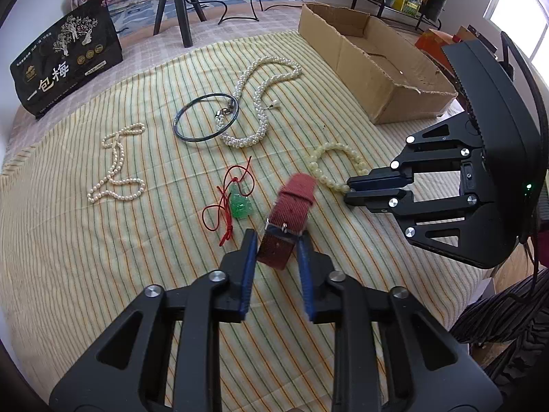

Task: Organize jewelry
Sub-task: 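Close the right tool on the cream bead bracelet while the left tool grasps the red watch, then carry the bracelet in the right tool over the box while the left tool carries the watch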

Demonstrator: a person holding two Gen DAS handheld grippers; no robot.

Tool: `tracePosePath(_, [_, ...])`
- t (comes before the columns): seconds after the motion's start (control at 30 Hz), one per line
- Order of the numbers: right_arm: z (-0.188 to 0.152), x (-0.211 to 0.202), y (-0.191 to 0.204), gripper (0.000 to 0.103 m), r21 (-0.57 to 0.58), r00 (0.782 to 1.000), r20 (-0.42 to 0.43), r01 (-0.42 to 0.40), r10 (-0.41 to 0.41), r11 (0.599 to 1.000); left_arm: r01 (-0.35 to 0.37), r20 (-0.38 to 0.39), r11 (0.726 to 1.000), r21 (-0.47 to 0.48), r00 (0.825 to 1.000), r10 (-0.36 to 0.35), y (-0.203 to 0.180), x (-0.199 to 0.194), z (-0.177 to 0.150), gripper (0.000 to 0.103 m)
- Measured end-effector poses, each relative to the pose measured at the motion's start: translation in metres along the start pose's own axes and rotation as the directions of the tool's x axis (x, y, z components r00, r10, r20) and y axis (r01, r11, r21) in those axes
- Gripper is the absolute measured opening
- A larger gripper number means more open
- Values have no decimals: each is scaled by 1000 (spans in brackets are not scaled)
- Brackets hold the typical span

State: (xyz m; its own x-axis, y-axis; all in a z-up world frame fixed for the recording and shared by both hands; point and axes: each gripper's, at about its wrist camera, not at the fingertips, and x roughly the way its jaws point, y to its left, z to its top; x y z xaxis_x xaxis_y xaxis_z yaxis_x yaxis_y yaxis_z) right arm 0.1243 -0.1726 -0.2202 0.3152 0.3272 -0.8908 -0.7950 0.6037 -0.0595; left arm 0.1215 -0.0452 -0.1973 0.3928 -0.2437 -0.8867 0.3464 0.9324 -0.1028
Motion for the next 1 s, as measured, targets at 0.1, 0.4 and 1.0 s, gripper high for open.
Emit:
tracePosePath(0.1, [0,-3,-2,6,23,1000,3,-15,14,1000,2,7,1000,0,1000,-2,-1,-2,0,17])
tracePosePath(0.4, [4,-22,-9,6,94,997,61,-46,41,995,3,61,1000,-20,998,-2,-1,-17,4,15])
tracePosePath(1.0, [18,-89,-29,6,187,972,232,-18,-26,982,-14,155,999,-47,988,21,-2,-46,11,14])
